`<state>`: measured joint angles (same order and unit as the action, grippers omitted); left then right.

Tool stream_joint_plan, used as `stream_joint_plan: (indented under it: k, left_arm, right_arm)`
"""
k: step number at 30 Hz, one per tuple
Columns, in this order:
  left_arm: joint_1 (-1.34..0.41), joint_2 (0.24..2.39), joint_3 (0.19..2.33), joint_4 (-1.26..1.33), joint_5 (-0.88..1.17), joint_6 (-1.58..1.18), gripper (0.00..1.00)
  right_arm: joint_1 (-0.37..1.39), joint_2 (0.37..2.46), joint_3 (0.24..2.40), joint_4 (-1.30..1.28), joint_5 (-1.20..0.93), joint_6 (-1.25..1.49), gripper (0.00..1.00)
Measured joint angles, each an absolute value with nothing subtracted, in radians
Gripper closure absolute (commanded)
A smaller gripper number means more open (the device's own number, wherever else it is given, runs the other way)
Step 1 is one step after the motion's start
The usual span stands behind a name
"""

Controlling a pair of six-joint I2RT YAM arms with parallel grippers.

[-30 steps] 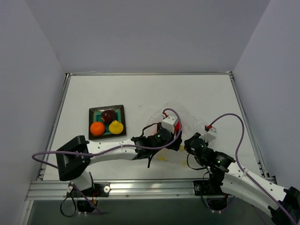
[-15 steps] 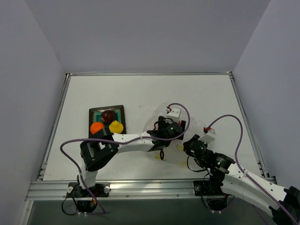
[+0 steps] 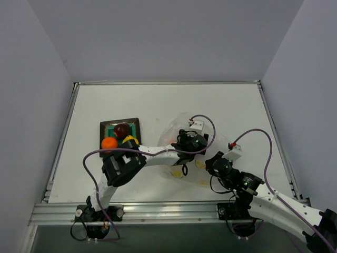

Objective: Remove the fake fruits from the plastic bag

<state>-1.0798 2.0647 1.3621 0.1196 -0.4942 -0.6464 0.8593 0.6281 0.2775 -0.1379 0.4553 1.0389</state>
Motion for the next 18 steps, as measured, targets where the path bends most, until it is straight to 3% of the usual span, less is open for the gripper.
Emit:
stream_joint_plan:
  k: [6,18]
  left_arm:
    - [-1.068,2.062,1.355,0.144,-0.463,-0.638,0.45]
    - [-1.047,1.77,1.225,0.144,-0.162,-0.671,0.51]
  right_arm:
    - [0.861,0.629,0.278,-0.138,0.455,1.039,0.83]
    - [0.865,0.638,0.278,-0.137,0.456,1.039,0.83]
